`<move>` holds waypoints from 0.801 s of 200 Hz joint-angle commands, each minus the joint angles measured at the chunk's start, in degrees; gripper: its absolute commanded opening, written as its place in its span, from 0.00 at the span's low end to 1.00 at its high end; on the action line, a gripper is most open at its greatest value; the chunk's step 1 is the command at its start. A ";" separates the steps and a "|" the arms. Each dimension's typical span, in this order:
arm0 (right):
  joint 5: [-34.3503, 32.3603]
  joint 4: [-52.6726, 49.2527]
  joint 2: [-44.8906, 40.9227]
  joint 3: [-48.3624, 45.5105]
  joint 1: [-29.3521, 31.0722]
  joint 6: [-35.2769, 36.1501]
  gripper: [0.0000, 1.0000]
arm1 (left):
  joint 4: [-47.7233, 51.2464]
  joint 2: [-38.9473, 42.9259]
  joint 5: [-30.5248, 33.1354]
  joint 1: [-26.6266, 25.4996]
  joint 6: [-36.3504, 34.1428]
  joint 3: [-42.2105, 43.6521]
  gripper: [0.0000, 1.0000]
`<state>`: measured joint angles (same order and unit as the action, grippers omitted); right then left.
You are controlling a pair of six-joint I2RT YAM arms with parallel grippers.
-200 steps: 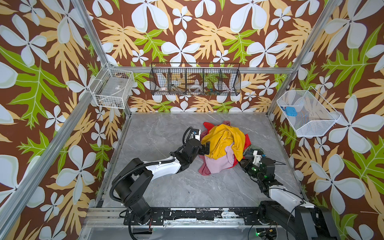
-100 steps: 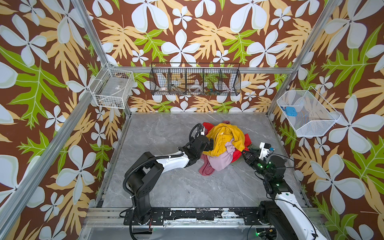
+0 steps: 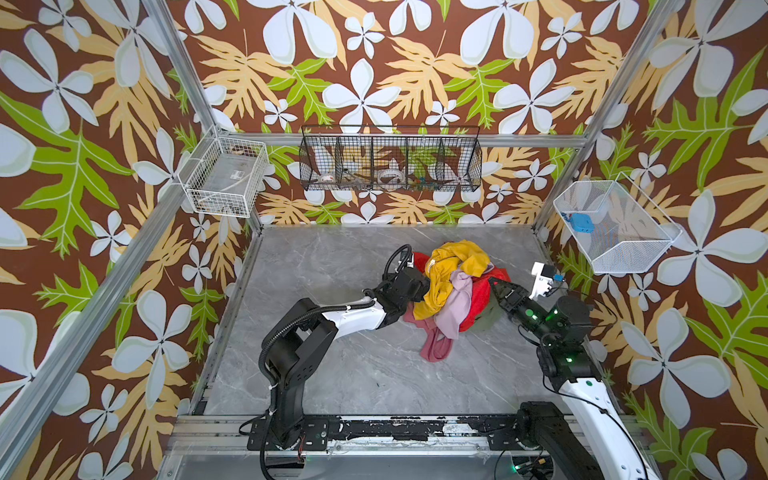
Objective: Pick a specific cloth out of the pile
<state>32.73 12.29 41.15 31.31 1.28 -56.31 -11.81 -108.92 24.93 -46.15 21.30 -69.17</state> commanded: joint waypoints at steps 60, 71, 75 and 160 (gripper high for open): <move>-3.59 4.76 2.78 8.97 7.24 3.76 0.00 | 9.10 -6.94 0.37 -0.78 -1.12 -9.25 1.00; -3.64 4.93 2.75 10.13 7.34 3.76 0.00 | 9.74 -7.43 0.58 -0.78 -1.34 -9.80 1.00; -3.72 4.93 2.72 10.58 7.38 3.76 0.00 | 9.98 -7.59 0.69 -0.78 -1.34 -9.92 1.00; -3.38 4.45 5.14 18.70 7.41 5.86 0.00 | 13.37 -10.03 2.05 -0.87 -2.14 -12.38 1.00</move>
<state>28.86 11.09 45.98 47.83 8.64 -51.96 1.08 -118.58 26.24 -46.78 19.55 -80.73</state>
